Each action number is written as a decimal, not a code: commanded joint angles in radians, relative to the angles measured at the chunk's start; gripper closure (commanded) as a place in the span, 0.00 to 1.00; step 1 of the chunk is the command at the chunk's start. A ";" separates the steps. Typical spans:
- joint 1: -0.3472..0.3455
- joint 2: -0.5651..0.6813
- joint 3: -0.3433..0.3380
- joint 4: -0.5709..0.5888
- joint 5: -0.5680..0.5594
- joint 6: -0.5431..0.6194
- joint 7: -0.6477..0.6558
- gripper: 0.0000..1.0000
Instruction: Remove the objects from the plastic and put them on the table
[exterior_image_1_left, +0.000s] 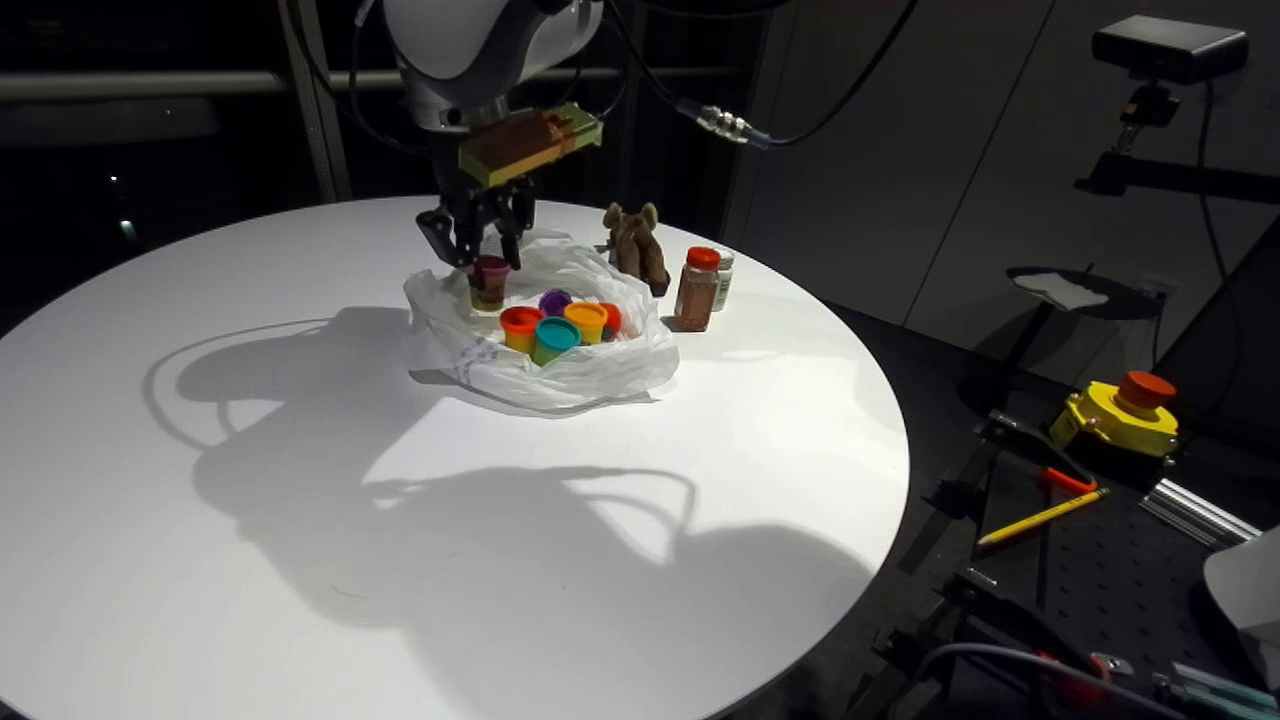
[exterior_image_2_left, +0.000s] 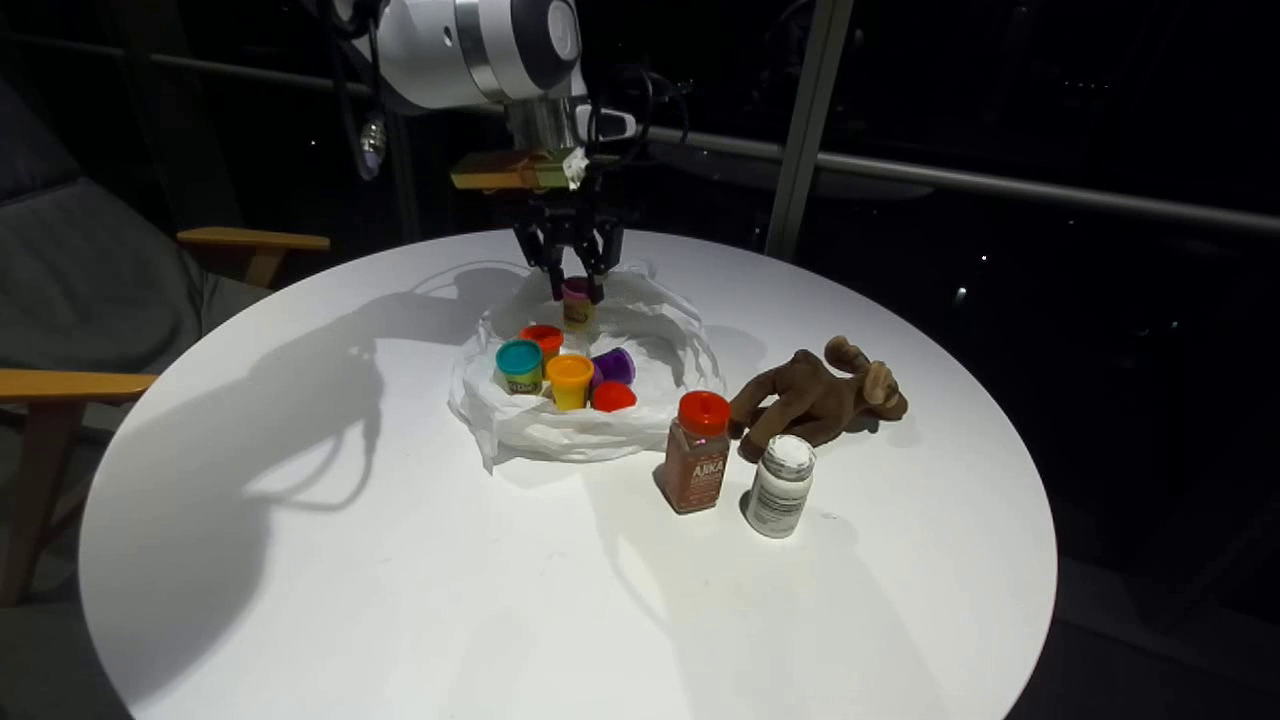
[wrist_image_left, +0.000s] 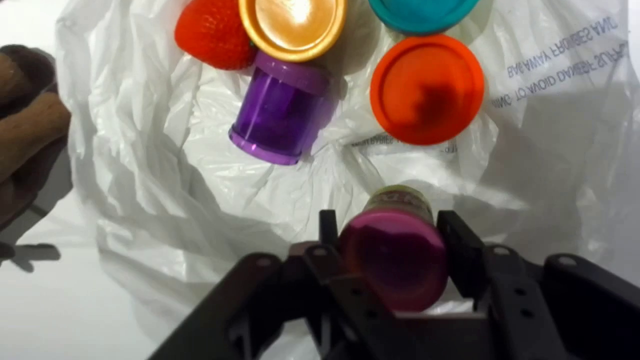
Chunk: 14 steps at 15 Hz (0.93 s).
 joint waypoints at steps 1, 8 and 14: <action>0.069 -0.188 -0.047 -0.176 -0.090 0.010 0.096 0.73; 0.078 -0.456 -0.034 -0.509 -0.198 0.010 0.201 0.73; -0.006 -0.525 0.002 -0.731 -0.157 -0.015 0.156 0.73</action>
